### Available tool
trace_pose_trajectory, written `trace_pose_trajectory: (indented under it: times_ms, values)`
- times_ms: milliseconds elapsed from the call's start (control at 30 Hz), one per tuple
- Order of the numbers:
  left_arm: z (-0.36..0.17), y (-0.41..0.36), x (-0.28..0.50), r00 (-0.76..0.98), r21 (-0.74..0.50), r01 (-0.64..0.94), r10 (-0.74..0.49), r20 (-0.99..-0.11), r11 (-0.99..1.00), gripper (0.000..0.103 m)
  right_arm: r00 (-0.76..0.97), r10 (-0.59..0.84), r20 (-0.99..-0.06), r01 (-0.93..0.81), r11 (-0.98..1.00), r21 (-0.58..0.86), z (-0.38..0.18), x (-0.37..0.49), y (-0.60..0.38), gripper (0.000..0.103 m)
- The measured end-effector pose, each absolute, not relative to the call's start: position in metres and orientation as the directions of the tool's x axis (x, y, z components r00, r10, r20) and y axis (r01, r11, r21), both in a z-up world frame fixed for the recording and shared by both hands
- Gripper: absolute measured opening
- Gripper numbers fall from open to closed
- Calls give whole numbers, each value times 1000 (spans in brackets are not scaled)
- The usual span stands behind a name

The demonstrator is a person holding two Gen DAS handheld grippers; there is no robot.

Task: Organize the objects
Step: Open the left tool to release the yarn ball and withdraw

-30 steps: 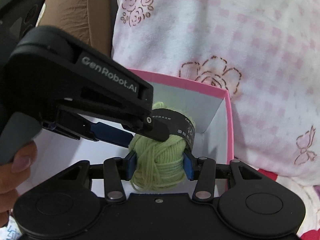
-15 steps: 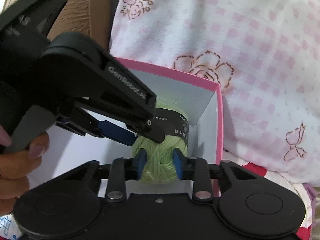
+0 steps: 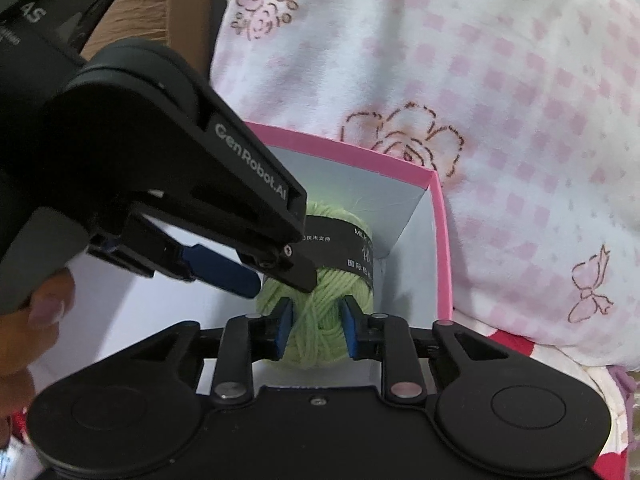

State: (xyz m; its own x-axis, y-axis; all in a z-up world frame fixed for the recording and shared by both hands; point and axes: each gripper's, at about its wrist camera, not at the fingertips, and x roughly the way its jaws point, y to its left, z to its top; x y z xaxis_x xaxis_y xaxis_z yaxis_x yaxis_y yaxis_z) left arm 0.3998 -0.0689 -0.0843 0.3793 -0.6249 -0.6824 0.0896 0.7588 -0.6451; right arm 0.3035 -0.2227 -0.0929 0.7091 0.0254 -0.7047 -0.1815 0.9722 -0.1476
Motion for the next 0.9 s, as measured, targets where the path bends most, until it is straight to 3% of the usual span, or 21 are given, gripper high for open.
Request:
trace_pose_trajectory:
  times_ms: [133,433,533,667,900]
  values:
    - [-58,-59,374,399,-628,124,-618,-677,768,39,677,108,-728,-159,987,-1,-85,297,-243,39]
    - [5,-40,317,430,-486,197,-521,-737,851,52,652,211,-729,-148,977,152,-40,263,-254,51]
    - [16,-39,300,419,-445,211,-492,-763,870,54,654,222,-724,-154,975,160,-21,233,-243,55]
    - [29,-37,280,411,-408,217,-462,-786,887,58,673,215,-708,-152,977,151,-5,211,-242,81]
    - [51,-34,251,409,-346,242,-419,-810,906,62,652,224,-724,-166,974,151,16,180,-244,84]
